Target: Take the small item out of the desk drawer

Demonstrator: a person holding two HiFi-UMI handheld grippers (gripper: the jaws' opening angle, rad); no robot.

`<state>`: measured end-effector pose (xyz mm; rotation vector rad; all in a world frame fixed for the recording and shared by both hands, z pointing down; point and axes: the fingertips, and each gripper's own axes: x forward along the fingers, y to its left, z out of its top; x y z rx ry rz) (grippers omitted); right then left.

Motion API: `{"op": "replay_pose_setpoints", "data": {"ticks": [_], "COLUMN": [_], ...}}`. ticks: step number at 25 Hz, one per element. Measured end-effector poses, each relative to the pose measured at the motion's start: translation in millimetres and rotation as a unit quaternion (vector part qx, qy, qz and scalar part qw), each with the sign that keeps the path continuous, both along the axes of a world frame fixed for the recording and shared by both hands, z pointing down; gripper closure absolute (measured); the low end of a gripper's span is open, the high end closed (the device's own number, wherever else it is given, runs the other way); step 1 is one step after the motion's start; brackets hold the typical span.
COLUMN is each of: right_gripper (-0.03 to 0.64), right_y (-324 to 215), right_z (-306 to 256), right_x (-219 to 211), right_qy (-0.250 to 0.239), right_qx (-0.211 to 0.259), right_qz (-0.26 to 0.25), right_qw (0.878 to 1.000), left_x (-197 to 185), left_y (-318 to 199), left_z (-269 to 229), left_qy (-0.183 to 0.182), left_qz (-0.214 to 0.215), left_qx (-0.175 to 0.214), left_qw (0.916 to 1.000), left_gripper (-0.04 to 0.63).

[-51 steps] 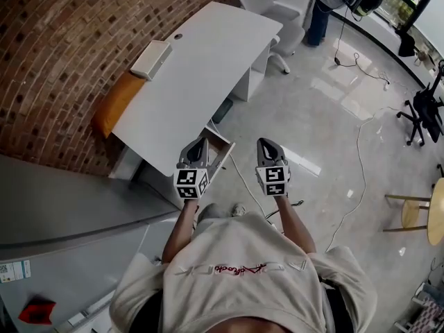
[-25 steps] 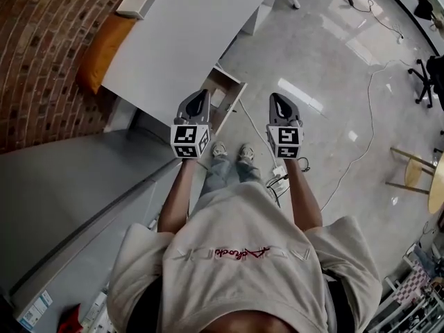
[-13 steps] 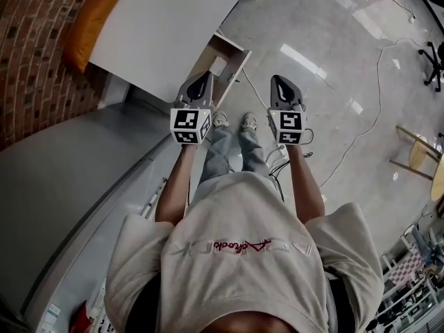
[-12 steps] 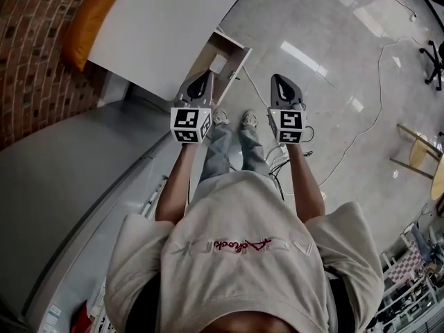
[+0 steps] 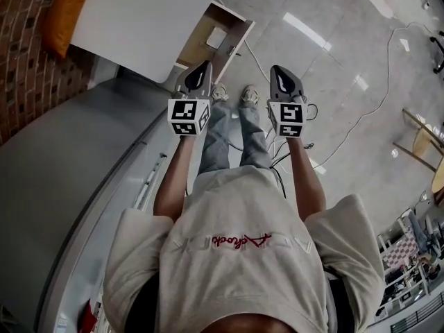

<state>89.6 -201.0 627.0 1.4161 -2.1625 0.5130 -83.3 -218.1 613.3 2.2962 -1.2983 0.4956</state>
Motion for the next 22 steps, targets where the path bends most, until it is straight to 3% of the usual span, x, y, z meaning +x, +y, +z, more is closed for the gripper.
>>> {"op": "replay_pose_setpoints", "data": {"ticks": [12,22], "right_gripper": [0.604,0.604], "right_y": [24,38], "right_z": [45,71], "right_x": [3,0], "right_qy": [-0.001,-0.007], "right_qx": [-0.032,-0.052], "right_qz": [-0.002,-0.005], "right_qw": [0.999,0.999], "left_x": [-6,-9], "left_y": [23,11], "left_z": [56,95], "left_qy": [-0.013,-0.026], "left_qz": [-0.002,0.004], "left_qx": [-0.044,-0.060], "left_qw": [0.9990,0.9978], "left_gripper": [0.586,0.586]}}
